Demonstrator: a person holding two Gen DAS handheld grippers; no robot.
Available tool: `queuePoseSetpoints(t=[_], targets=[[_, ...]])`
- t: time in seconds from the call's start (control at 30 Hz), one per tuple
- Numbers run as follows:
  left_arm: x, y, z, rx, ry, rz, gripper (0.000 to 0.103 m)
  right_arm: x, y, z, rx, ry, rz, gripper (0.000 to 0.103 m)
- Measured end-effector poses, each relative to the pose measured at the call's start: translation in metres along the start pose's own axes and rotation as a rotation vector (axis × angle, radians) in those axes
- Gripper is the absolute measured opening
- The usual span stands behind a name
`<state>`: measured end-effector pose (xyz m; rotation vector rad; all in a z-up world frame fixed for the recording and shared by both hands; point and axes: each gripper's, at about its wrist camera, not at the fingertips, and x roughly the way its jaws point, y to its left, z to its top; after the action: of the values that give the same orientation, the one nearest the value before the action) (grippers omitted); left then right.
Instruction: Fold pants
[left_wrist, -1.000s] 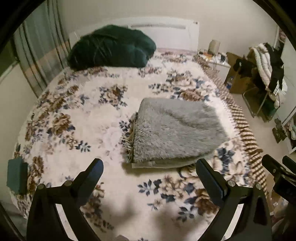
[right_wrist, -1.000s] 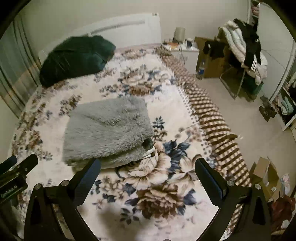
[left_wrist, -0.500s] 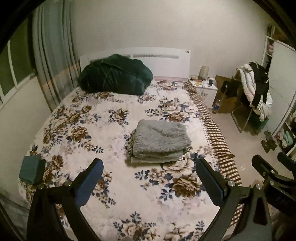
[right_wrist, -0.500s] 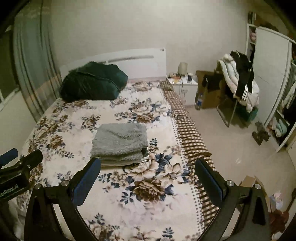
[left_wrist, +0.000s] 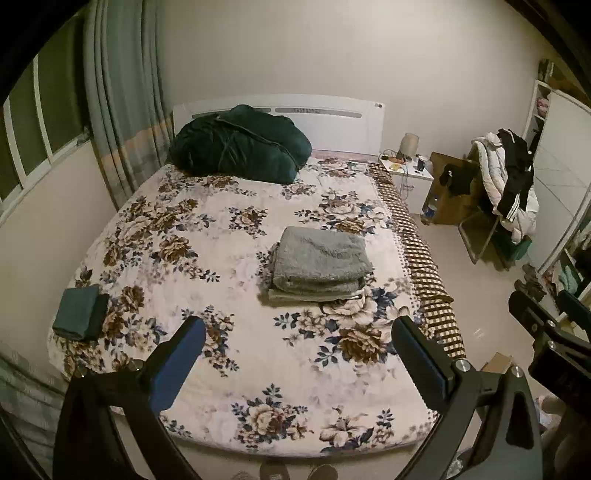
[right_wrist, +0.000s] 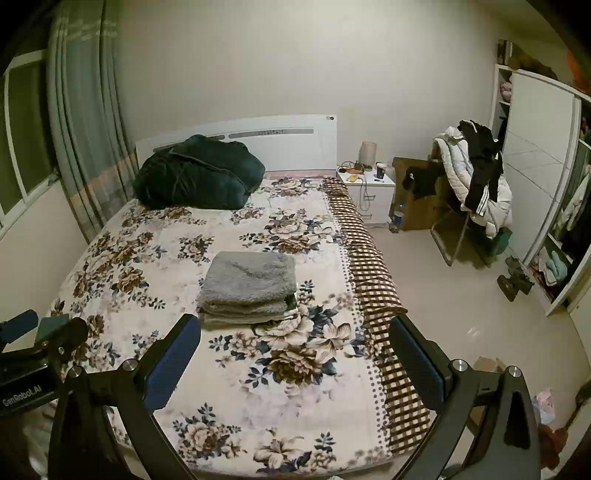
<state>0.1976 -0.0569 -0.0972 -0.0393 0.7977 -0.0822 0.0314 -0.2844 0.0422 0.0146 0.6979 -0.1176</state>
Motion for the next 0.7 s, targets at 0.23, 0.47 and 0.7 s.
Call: queuePoseSetpoints(t=[0.23, 0.47, 0.7], targets=[[-0.013, 0.000, 0.006, 0.032, -0.016, 0.014, 0.103, -0.012, 0.006, 0.013, 0.001, 0.000, 0.016, 0.103], [-0.022, 0.007, 0.009, 0.012, -0.055, 0.007, 0.103, -0.020, 0.010, 0.019, -0.006, -0.008, 0.027, 0.103], [-0.031, 0.011, 0.010, 0.009, -0.083, 0.023, 0.103, -0.018, 0.006, 0.028, -0.001, -0.016, 0.033, 0.103]])
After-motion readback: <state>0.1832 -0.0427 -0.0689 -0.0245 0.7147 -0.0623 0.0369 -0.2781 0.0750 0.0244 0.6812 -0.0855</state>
